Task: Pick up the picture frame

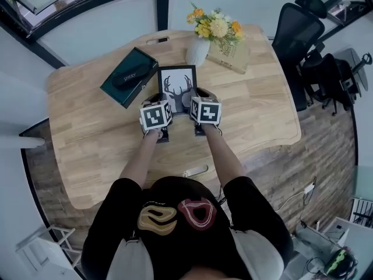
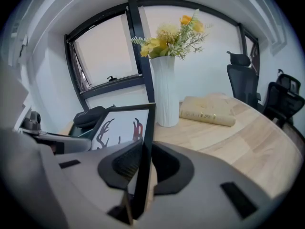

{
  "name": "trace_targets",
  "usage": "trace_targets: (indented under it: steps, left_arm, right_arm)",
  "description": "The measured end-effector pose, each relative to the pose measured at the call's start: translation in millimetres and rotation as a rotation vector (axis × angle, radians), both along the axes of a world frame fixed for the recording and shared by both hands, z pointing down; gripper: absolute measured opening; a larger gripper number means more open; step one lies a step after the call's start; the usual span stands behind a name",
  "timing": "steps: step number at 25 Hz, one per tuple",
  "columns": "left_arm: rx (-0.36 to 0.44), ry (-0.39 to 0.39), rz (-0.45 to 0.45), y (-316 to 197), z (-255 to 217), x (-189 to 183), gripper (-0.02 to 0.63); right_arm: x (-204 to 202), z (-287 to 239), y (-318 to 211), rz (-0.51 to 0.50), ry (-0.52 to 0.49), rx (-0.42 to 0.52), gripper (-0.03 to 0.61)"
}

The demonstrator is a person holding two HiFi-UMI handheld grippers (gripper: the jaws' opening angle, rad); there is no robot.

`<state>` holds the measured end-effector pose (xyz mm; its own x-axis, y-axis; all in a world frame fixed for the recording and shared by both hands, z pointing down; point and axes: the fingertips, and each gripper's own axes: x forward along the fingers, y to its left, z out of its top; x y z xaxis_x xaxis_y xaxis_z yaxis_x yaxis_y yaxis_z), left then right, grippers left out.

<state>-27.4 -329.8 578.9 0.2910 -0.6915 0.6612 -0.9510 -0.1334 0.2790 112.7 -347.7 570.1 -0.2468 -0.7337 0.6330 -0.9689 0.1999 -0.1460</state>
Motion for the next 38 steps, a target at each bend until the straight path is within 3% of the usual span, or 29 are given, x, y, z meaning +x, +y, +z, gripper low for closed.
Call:
trace_targets:
  steps: [20,26,38]
  left_arm:
    - [0.156,0.0,0.037,54.5,-61.7,9.2,0.077]
    - [0.208,0.05,0.039,71.9,-81.1,14.7,0.078]
    - [0.332,0.057,0.035,105.3,-123.7,17.2,0.08]
  right_arm:
    - [9.2,-60.4,58.0,-0.001,-0.052,0.147,0.072]
    - [14.9,-83.5,75.0,-0.01,-0.056,0.216,0.072]
    - [17.5,-125.6,106.9,-0.044,-0.09,0.334,0.072]
